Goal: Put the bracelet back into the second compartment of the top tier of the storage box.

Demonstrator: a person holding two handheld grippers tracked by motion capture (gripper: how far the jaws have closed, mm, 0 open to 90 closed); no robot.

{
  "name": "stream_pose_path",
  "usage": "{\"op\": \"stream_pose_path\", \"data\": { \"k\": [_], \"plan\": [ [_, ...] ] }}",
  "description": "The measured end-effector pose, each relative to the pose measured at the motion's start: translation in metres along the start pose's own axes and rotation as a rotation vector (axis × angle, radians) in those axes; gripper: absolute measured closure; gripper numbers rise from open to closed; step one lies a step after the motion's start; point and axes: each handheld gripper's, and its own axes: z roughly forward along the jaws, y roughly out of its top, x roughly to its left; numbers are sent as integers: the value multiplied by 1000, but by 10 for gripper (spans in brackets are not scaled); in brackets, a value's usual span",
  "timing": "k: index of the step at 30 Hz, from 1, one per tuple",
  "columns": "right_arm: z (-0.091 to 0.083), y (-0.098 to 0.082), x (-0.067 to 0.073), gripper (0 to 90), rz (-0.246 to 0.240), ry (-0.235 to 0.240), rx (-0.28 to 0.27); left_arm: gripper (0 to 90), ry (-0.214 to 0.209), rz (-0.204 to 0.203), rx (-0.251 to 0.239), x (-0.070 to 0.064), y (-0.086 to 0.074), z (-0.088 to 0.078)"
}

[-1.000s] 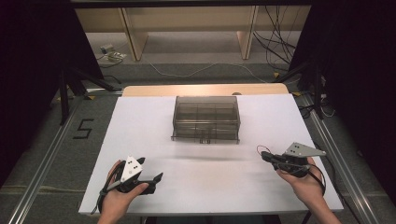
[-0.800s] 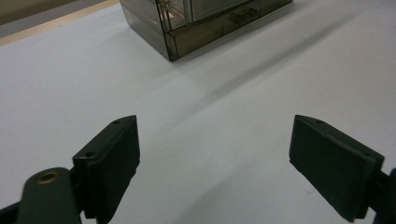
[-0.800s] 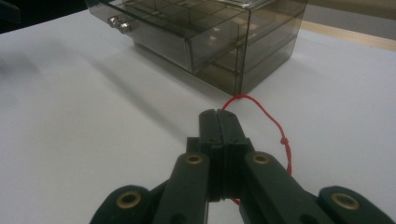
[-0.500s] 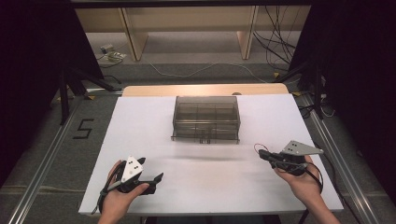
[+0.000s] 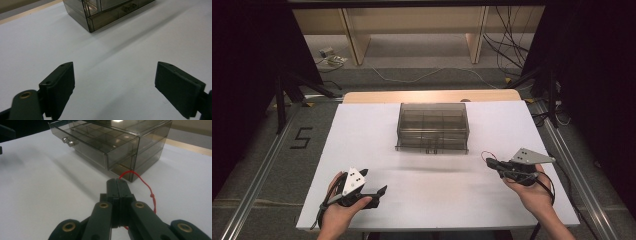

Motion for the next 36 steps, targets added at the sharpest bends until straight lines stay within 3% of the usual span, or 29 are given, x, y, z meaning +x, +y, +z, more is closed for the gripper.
{"op": "stream_pose_path", "data": {
  "k": [36],
  "plan": [
    [15,22,9,900,-17,20,-33,163,-5,-9,-4,-1,0,1]
  ]
}}
